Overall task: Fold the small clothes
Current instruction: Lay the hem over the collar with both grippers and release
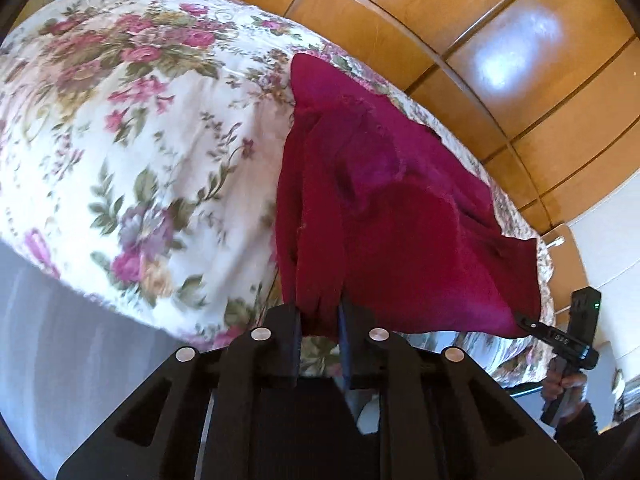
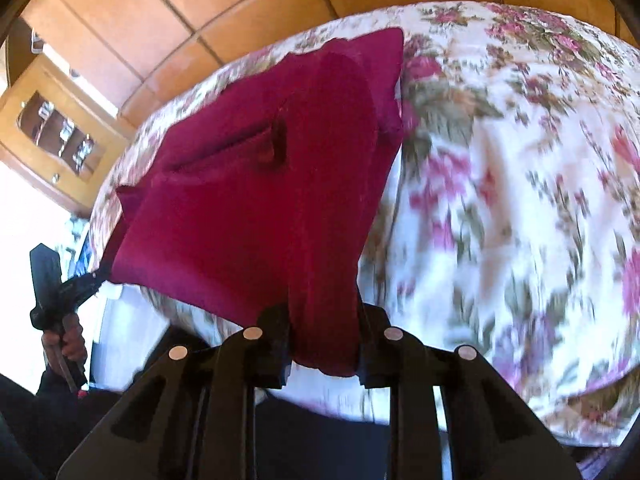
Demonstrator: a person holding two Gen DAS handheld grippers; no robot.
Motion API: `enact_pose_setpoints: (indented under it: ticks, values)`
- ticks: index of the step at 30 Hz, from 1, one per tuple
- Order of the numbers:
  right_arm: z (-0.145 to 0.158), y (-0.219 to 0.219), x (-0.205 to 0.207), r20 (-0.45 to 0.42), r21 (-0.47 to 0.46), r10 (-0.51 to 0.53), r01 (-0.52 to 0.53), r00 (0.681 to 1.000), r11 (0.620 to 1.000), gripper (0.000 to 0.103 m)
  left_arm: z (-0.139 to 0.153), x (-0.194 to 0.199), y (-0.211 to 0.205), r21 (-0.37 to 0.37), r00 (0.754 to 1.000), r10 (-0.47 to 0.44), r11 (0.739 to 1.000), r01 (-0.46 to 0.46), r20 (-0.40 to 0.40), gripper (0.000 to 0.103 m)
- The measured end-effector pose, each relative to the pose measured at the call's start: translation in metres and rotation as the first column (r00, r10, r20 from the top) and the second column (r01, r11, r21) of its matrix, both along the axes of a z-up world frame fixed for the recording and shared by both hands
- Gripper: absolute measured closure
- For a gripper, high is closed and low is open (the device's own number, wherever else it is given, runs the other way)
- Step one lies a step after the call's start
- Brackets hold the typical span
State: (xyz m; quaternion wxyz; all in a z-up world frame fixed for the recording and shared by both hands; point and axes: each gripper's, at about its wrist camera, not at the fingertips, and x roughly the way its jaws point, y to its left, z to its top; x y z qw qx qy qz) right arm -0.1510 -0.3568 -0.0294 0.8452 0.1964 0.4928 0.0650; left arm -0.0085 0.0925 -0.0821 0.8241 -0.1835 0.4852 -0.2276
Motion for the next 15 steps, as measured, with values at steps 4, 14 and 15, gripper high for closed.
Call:
enact_pose_setpoints:
  ticks: [4,14,15]
  values:
    - [0.012,-0.005,0.012,0.059,-0.028,-0.052,0.054,0.997,0.998,0.043,0.011,0.011,0.000,0.024,0.999,0.010,1.000,-0.011,0.052,0.055]
    - [0.025,-0.017,0.074,0.153,-0.161,-0.133,0.157,0.979,0.974,0.054,0.016,0.087,-0.030,0.103,0.992,-0.011,0.995,-0.001,0.123,0.054]
    - [0.023,-0.014,0.079,0.151,-0.179,-0.125,0.151,0.981,0.972,0.063,0.014,0.091,-0.033,0.103,0.993,-0.019,0.995,0.007,0.117,0.060]
